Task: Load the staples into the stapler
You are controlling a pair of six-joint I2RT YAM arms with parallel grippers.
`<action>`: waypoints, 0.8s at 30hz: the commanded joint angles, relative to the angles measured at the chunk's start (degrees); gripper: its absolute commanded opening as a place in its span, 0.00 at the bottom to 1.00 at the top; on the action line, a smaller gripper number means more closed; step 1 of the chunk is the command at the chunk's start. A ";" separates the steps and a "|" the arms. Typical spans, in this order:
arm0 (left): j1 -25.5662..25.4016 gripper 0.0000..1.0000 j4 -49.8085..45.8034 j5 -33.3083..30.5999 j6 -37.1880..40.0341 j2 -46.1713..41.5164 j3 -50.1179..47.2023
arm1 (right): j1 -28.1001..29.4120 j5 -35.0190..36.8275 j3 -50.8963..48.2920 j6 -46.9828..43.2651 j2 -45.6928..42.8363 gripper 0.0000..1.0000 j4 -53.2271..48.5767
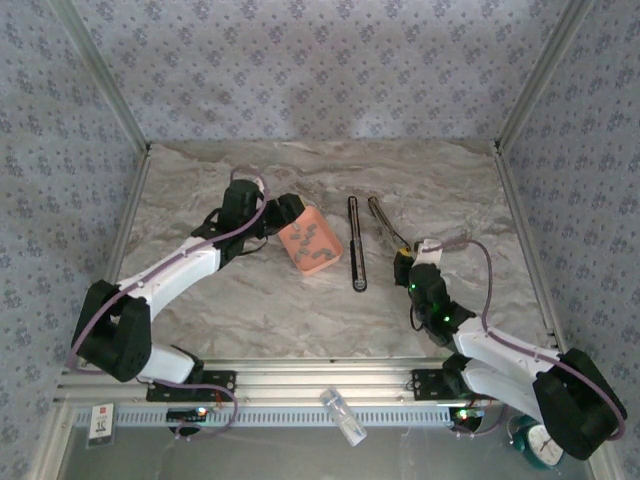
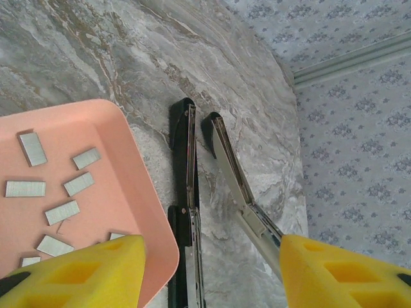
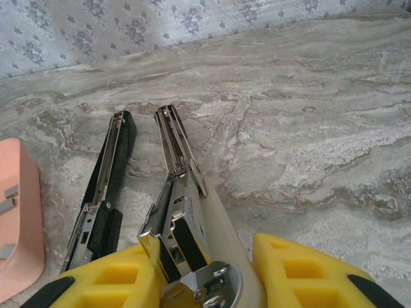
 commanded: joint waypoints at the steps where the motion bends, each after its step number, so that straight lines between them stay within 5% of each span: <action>1: -0.54 0.57 0.03 0.91 -0.41 0.53 1.45 | 0.97 3.57 -0.63 2.79 -1.37 0.10 3.50; 15: -0.92 0.57 0.30 0.93 -0.78 1.42 1.40 | 2.43 4.44 -3.02 7.05 -0.19 0.13 2.06; 24: -1.00 0.57 0.39 0.67 -0.96 1.83 1.27 | 2.94 3.42 -2.74 10.86 0.13 0.24 -2.50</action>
